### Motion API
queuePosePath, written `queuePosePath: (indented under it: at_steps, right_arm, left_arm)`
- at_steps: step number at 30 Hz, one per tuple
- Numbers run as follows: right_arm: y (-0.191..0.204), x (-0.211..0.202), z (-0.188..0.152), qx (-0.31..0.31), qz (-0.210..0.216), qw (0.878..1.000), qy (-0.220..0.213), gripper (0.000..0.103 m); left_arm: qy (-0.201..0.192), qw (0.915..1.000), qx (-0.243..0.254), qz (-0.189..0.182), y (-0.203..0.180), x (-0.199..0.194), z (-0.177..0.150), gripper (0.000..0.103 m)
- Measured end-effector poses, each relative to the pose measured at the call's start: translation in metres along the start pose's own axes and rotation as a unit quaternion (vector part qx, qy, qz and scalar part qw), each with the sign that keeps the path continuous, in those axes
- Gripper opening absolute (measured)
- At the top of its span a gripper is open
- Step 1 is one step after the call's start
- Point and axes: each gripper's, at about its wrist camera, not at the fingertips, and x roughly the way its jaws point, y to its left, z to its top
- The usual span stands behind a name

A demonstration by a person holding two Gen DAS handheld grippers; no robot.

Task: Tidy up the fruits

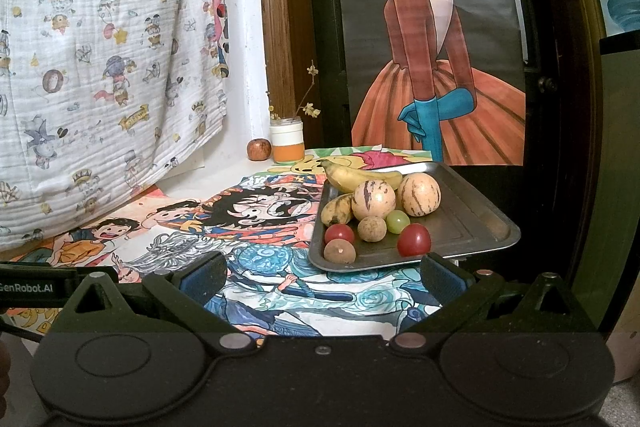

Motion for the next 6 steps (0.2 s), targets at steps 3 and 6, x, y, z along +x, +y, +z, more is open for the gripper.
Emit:
queuePosePath:
  at_steps: [3,6]
  right_arm:
    - [0.0003,0.0,-0.0002,0.0,0.0,1.0,0.0,0.103]
    - [0.0,0.0001,0.0001,0.0,0.0,1.0,0.0,0.103]
  left_arm:
    - [0.002,1.0,0.0,-0.004,0.0002,0.0001,-0.0001,0.103]
    - [0.002,1.0,0.0,-0.004,-0.0002,0.0,-0.0001,0.103]
